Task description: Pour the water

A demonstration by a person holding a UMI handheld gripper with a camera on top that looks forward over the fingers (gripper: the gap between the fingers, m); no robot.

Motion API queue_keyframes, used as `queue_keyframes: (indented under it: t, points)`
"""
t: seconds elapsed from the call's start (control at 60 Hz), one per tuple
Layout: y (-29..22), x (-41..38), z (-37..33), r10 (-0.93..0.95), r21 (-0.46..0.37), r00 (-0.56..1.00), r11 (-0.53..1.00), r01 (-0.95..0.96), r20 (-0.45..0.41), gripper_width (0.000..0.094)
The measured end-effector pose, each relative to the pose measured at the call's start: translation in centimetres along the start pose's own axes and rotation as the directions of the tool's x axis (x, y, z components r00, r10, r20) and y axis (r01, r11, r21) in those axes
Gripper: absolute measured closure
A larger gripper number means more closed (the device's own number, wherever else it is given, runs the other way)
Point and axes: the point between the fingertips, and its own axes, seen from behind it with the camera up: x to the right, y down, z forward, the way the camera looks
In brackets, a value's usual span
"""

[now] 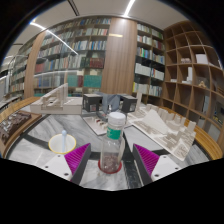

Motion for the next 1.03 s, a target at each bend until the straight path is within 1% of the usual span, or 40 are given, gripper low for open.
queue_keyframes:
  t: [0.117, 0.233, 0.4, 0.5, 0.6, 0.767, 0.933, 1.033]
  points:
    - [0.0, -0.3, -6.6, 0.035, -0.042, 0.999, 0.998, -0.037, -0.030, 0.0085]
    - [1.1, -1.5, -13.9, 0.060, -0.083, 0.998, 0.995, -0.062, -0.022, 0.0086]
    - [2.0, -3.3, -23.3, 0.029, -0.078, 1.000, 0.996, -0.030, -0.008, 0.0083]
    - [2.4, -4.2, -27.5, 0.041, -0.077, 0.999, 0.996, -0.041, 0.003, 0.0083]
    - [2.8, -4.1, -30.1, 0.056, -0.082, 0.998, 0.995, -0.057, -0.008, 0.0083]
    - [2.7, -3.1, -32.8, 0.061, -0.064, 0.997, 0.996, -0.064, -0.041, 0.0086]
    - [2.6, -3.2, -34.2, 0.039, -0.047, 0.998, 0.998, -0.041, -0.041, 0.0084]
    - [2.9, -2.9, -34.6, 0.030, -0.054, 0.998, 0.998, -0.033, -0.056, 0.0083]
